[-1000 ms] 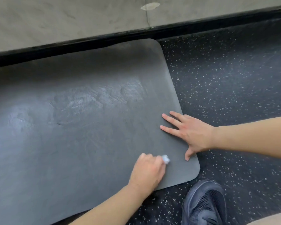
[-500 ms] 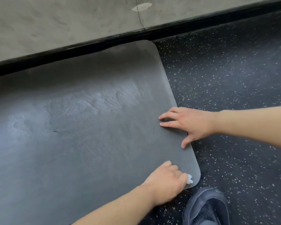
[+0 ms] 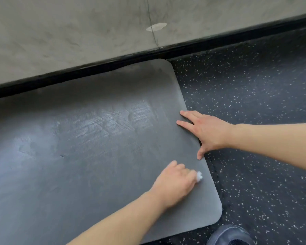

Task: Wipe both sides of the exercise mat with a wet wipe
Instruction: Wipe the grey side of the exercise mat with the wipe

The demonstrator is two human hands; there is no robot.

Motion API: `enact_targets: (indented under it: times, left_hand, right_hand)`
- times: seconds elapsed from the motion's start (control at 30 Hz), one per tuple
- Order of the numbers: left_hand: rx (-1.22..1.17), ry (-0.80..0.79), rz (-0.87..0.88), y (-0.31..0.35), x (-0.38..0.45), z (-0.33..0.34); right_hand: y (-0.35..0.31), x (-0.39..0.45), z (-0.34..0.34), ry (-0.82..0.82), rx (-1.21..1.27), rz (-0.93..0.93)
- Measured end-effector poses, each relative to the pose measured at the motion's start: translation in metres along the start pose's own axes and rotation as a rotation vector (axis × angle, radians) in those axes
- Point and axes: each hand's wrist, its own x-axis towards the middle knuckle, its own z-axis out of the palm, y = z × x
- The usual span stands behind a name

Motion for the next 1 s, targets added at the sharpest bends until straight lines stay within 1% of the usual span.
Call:
enact_targets:
  times: [0.1, 0.13, 0.17, 0.2, 0.23, 0.3, 0.33, 0.37, 0.4, 0.47, 0.5, 0.53, 0.57, 0.6, 0.63, 0.7, 0.73, 0.77, 0.8, 0.83, 0.87, 0.9, 0.93, 0.97, 1.0]
  left_hand:
    - [0.044, 0.16, -0.548, -0.073, 0.016, -0.021]
    - [0.029, 0.191, -0.646, -0.085, 0.018, -0.024]
    - [-0.004, 0.199, -0.673, -0.087, 0.02, -0.025]
    - [-0.027, 0.171, -0.639, -0.082, 0.023, -0.024]
    - [-0.043, 0.117, -0.542, -0.074, 0.025, -0.024]
    - [-0.038, 0.011, -0.261, -0.076, 0.027, -0.028]
    - [-0.003, -0.011, -0.195, -0.091, 0.03, -0.034]
    - [0.024, 0.001, -0.223, -0.109, 0.034, -0.038]
    - [0.032, 0.038, -0.321, -0.131, 0.039, -0.043]
    - [0.008, 0.119, -0.631, -0.169, 0.046, -0.056]
    - [0.004, 0.147, -0.771, -0.179, 0.048, -0.06]
    - [0.013, 0.175, -0.841, -0.183, 0.052, -0.06]
    - [0.026, 0.198, -0.835, -0.181, 0.056, -0.057]
    - [0.009, 0.192, -0.771, -0.174, 0.06, -0.054]
    - [-0.022, 0.158, -0.636, -0.162, 0.064, -0.052]
    - [-0.018, 0.013, -0.24, -0.144, 0.064, -0.046]
    - [0.004, -0.045, -0.113, -0.15, 0.068, -0.049]
    - [0.028, -0.05, -0.08, -0.164, 0.075, -0.053]
    - [0.05, -0.027, -0.146, -0.18, 0.083, -0.055]
    - [0.068, 0.025, -0.298, -0.198, 0.09, -0.058]
    - [0.075, 0.106, -0.49, -0.218, 0.095, -0.062]
    - [0.078, 0.205, -0.686, -0.237, 0.099, -0.067]
    - [0.072, 0.287, -0.834, -0.248, 0.103, -0.07]
    - [0.047, 0.341, -0.907, -0.252, 0.109, -0.068]
    - [0.024, 0.351, -0.893, -0.248, 0.117, -0.065]
  right_hand:
    - [0.001, 0.006, -0.007, 0.021, -0.039, -0.012]
    - [0.002, 0.009, -0.009, 0.034, -0.041, -0.016]
    - [0.003, 0.012, -0.012, 0.053, -0.041, -0.019]
    - [0.003, 0.015, -0.015, 0.069, -0.046, -0.019]
    - [0.003, 0.018, -0.018, 0.081, -0.055, -0.019]
    - [0.003, 0.025, -0.024, 0.058, -0.061, -0.001]
    - [0.002, 0.029, -0.027, 0.025, -0.042, 0.01]
    - [0.002, 0.032, -0.028, -0.003, -0.012, 0.019]
    - [0.003, 0.035, -0.03, -0.025, 0.027, 0.031]
    - [0.004, 0.04, -0.029, -0.063, 0.064, 0.048]
    - [0.002, 0.041, -0.029, -0.074, 0.036, 0.049]
    - [0.001, 0.042, -0.028, -0.074, -0.006, 0.048]
    - [-0.002, 0.043, -0.028, -0.071, -0.042, 0.046]
    - [-0.004, 0.045, -0.029, -0.07, -0.064, 0.042]
    - [-0.006, 0.046, -0.031, -0.059, -0.077, 0.04]
    - [-0.005, 0.055, -0.036, 0.021, -0.068, 0.047]
    - [-0.001, 0.06, -0.04, 0.072, -0.042, 0.05]
    - [0.004, 0.066, -0.044, 0.115, -0.004, 0.054]
    - [0.01, 0.071, -0.049, 0.146, 0.038, 0.059]
    - [0.016, 0.077, -0.053, 0.168, 0.067, 0.062]
    - [0.022, 0.082, -0.057, 0.17, 0.079, 0.066]
    - [0.028, 0.088, -0.06, 0.157, 0.09, 0.076]
    - [0.033, 0.093, -0.062, 0.133, 0.118, 0.098]
    - [0.037, 0.098, -0.063, 0.108, 0.162, 0.121]
    - [0.041, 0.103, -0.064, 0.094, 0.203, 0.134]
